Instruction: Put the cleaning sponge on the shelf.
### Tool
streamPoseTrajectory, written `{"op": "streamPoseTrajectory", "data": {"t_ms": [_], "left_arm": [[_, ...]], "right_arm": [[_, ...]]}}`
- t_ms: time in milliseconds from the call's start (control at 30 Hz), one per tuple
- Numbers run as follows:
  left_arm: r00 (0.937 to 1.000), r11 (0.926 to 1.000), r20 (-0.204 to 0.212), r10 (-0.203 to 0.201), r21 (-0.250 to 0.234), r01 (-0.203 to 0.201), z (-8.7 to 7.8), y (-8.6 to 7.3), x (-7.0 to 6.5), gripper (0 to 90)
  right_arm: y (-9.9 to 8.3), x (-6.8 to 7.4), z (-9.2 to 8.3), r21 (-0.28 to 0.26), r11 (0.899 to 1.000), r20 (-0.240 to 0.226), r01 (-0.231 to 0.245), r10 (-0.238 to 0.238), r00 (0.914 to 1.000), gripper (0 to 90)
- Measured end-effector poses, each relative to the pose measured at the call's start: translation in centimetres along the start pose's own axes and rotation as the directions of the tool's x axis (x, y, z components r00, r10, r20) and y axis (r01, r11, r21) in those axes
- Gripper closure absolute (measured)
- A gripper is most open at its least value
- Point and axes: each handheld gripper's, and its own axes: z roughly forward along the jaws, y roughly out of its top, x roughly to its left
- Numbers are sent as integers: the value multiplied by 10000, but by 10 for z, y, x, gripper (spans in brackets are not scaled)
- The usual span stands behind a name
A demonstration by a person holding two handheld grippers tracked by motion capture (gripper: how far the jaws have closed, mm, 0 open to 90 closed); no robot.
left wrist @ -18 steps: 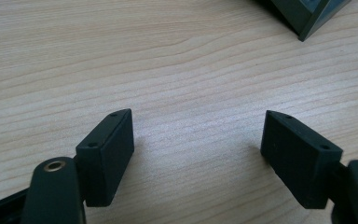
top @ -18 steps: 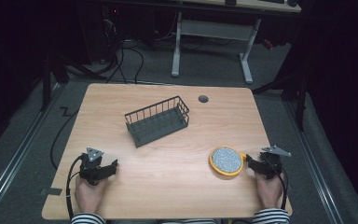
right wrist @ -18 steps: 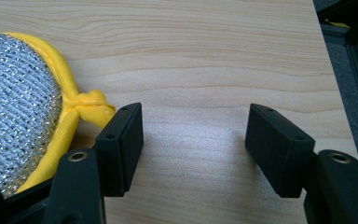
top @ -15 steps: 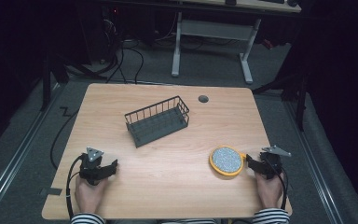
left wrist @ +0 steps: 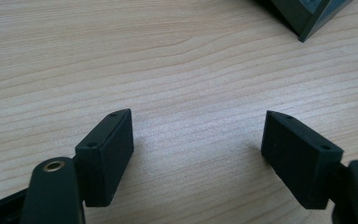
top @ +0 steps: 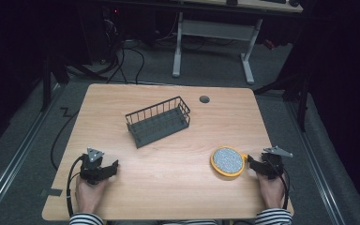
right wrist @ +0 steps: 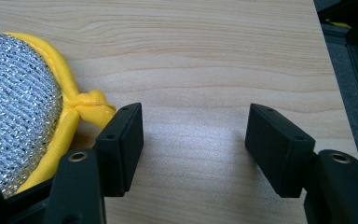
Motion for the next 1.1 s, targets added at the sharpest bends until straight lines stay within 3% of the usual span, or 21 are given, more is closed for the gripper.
{"op": "streamPoseTrajectory", "data": {"t_ms": [233,533,633,767,800,1100], "left_arm": [[9999,9999,119,-110,-1,110,1,2,-1,261],[9986,9998,493,-176,84,172,2,8,-5,270],[9973,9992,619,-395,-49,399,0,10,-6,277],[9977,9994,591,-338,-10,339,-3,13,-7,276],[9973,9994,655,-340,-38,343,-4,15,-8,276],[9937,9989,1049,-402,-178,423,-9,30,-13,283]], "right_arm": [[0,1,0,1,10000,30,-20,20,10000,376],[0,-2,-4,-65,9998,-185,-171,169,9997,466],[0,-3,-9,-345,9993,-263,-160,151,9995,508],[3,-5,-16,-594,9980,-392,-202,179,9991,543],[5,-6,-21,-738,9970,-666,-237,188,9976,569],[22,-10,-33,-1146,9929,-1475,-332,160,9889,588]]}}
